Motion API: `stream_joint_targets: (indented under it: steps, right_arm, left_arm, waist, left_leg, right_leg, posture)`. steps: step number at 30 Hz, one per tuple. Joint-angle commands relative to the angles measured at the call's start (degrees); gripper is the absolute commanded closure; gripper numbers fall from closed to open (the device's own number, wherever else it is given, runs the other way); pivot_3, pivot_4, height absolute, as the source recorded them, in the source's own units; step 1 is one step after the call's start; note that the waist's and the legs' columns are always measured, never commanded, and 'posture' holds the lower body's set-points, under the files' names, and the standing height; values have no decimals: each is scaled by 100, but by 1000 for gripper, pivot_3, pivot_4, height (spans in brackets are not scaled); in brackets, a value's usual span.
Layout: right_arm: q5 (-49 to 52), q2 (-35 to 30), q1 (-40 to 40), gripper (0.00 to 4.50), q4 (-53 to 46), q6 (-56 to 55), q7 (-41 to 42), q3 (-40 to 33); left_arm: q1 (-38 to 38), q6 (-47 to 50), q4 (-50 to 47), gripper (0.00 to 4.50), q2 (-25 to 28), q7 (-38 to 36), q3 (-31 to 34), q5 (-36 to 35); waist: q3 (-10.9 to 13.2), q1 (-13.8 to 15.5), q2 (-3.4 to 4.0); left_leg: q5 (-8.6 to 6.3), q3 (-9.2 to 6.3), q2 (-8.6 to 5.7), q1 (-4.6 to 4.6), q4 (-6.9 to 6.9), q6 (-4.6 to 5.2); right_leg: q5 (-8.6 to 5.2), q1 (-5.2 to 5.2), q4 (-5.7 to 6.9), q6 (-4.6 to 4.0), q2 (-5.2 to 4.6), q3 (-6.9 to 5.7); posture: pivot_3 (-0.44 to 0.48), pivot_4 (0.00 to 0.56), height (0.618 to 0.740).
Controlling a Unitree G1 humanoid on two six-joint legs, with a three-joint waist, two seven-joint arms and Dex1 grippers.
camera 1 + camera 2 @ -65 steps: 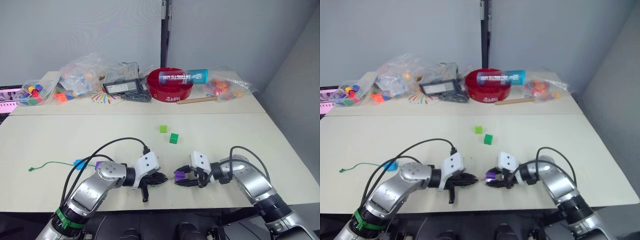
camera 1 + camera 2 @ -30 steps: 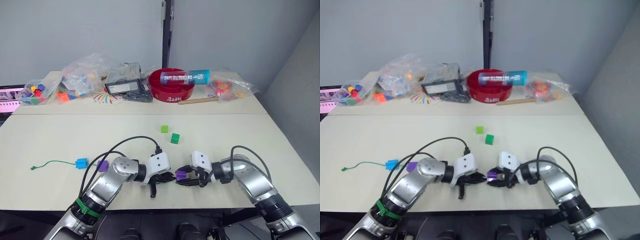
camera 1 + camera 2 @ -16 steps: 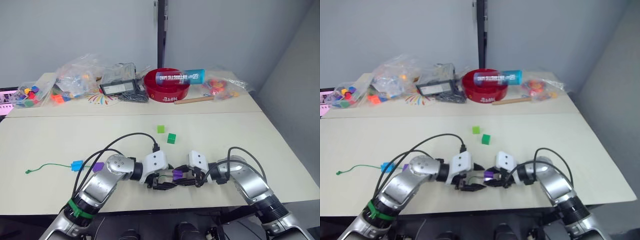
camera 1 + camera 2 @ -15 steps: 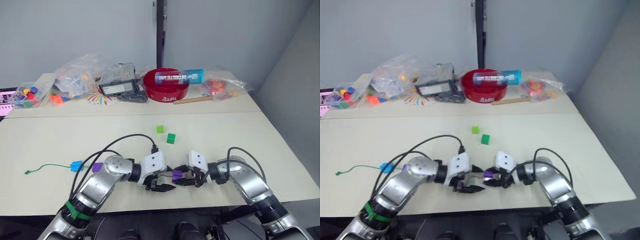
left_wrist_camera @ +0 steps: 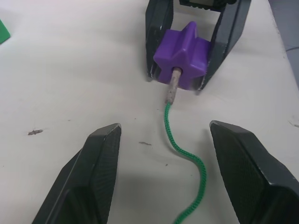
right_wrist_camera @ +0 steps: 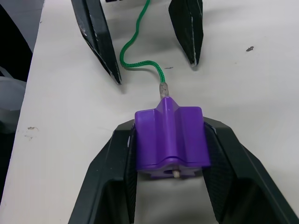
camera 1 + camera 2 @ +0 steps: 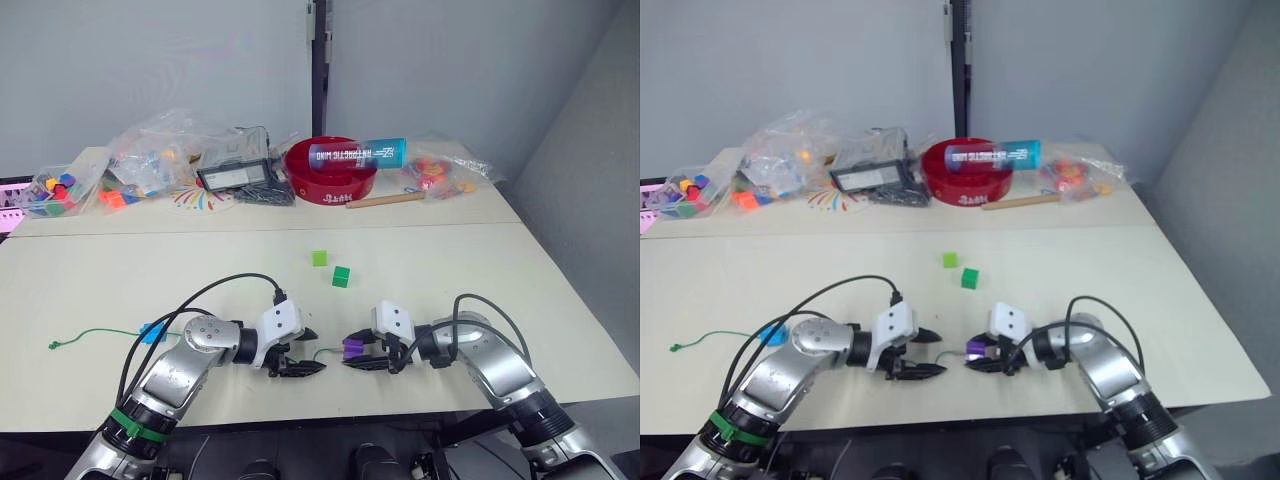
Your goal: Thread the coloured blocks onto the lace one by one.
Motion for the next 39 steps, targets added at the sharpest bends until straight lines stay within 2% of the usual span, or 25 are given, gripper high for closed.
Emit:
stream_joint_targets:
  steps: [1,3,9,10,17,25,31,34,39]
  right_arm:
    - [-178,-94,43,3113,50,138,-179,-18]
    - [-175,-108,53,3113,35,146,-190,-31]
    - [-170,-113,49,3113,43,151,-221,-47]
    - [-170,-112,46,3113,46,150,-224,-48]
    - [-172,-85,20,3113,53,165,-252,-42]
    - [-185,-59,4,3113,35,188,-301,-37]
    - [-198,-42,-7,3113,35,185,-297,-28]
    - [-202,-39,-8,3113,49,175,-290,-16]
    - [-207,-37,11,3113,49,157,-291,11]
  left_arm:
    - [-14,-114,50,1850,-57,-79,-110,-16]
    - [10,-114,65,2373,-79,-102,-146,-27]
    - [-100,-134,80,4395,-151,-79,-173,-11]
    - [-126,-150,96,4478,-168,-63,-178,6]
    - [-316,-235,247,4478,-335,17,-244,61]
    - [-589,-336,381,4478,-784,11,-566,177]
    - [-568,-275,393,4478,-657,70,-466,276]
    - [-482,-145,210,3717,-559,88,-246,127]
    - [-290,-141,-147,2081,-246,87,40,41]
  waist:
    - [0,7,0]
    - [0,10,0]
    - [0,16,0]
    - [0,19,0]
    - [0,20,0]
    - [0,29,0]
    - [0,42,0]
    - [0,32,0]
    - [0,12,0]
  left_leg:
    - [0,0,0,0,0,0]
    - [0,0,-1,0,0,0]
    - [0,0,-1,0,0,0]
    - [0,0,-1,0,0,0]
    - [0,0,-1,-1,0,0]
    - [0,0,-2,-1,1,0]
    - [0,-1,-5,-1,1,0]
    - [0,-1,-4,-2,1,0]
    - [0,-1,-2,-1,1,0]
  right_leg:
    - [0,0,0,0,0,0]
    - [0,1,0,0,-1,0]
    - [0,1,0,0,-1,0]
    - [0,1,-1,0,-1,0]
    - [0,1,-1,0,-1,1]
    - [0,1,0,0,-1,2]
    - [0,2,-1,1,-2,2]
    - [0,1,-1,1,-3,3]
    - [0,0,0,1,-2,2]
  posture:
    - [0,150,731]
    - [0,150,731]
    - [0,150,731]
    - [0,150,731]
    - [0,150,731]
    - [0,150,731]
    - [0,150,731]
    - [0,150,731]
    - [0,150,731]
